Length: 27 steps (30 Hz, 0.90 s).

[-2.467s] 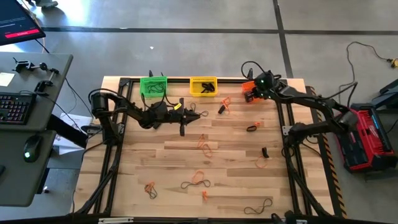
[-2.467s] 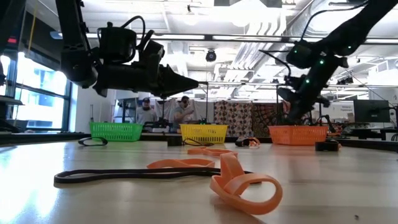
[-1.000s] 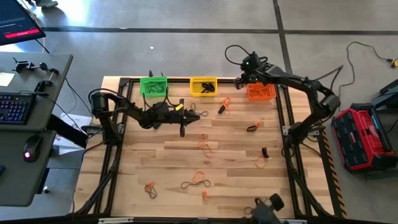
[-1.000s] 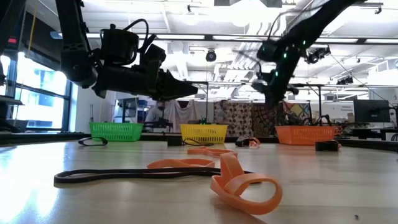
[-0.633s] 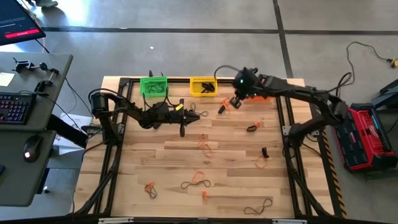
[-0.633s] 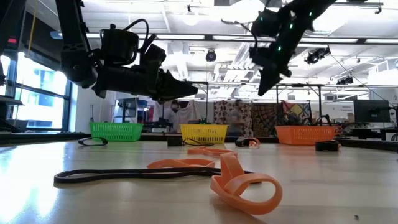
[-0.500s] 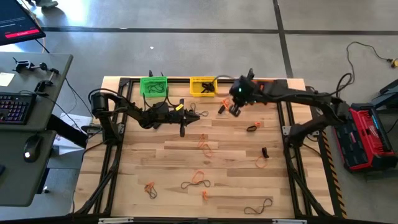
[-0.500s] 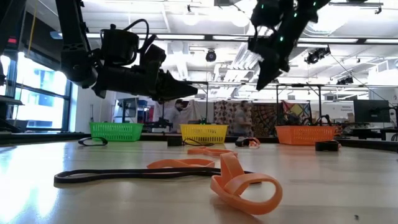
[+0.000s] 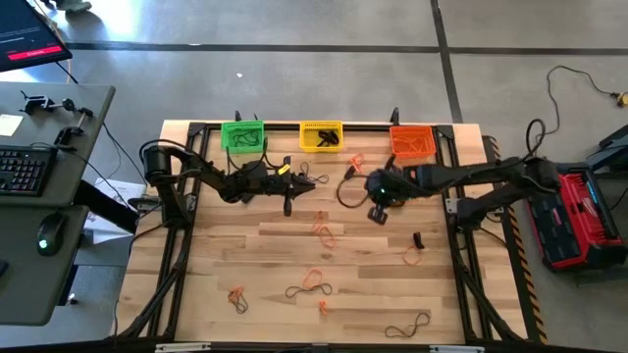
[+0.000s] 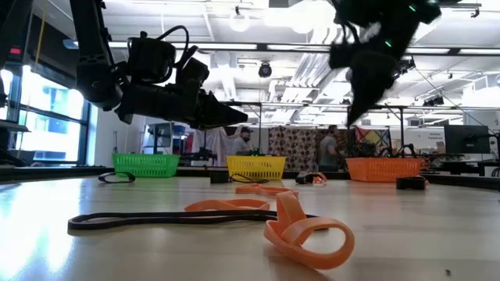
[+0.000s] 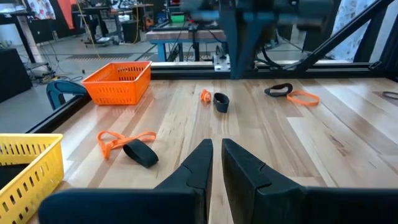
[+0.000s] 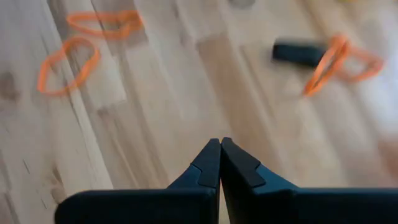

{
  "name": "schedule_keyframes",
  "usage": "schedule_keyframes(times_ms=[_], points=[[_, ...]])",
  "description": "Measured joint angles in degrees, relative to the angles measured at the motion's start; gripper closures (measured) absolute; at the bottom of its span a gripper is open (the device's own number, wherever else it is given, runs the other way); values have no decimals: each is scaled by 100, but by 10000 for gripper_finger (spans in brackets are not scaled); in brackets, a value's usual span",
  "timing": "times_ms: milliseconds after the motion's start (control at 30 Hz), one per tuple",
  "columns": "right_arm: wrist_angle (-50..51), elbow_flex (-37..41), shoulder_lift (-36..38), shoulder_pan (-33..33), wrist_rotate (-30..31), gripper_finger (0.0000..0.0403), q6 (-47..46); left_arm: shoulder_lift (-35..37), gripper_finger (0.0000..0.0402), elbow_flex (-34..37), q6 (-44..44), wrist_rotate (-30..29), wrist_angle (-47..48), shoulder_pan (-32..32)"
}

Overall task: Sort rubber bands into baskets
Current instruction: Put the black rubber band into the yellow bin

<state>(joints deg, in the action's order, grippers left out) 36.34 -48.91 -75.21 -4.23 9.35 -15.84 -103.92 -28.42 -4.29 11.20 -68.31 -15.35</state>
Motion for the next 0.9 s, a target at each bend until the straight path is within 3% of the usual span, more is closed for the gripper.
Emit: schedule_keyframes(times_ms=[167, 367, 667, 900], points=[[-754, 1090, 596, 179, -103, 403, -722, 0, 377, -2, 53, 0, -3, 0], [-322, 1628, 1329, 175, 232, 403, -1426, 0, 377, -2, 114, 2, -7, 0], [322, 1648, 1405, 3, 391, 396, -845, 0, 377, -2, 144, 2, -13, 1], [206, 1646, 1166, -29, 417, 319, -62, 0, 377, -2, 170, 13, -11, 2]])
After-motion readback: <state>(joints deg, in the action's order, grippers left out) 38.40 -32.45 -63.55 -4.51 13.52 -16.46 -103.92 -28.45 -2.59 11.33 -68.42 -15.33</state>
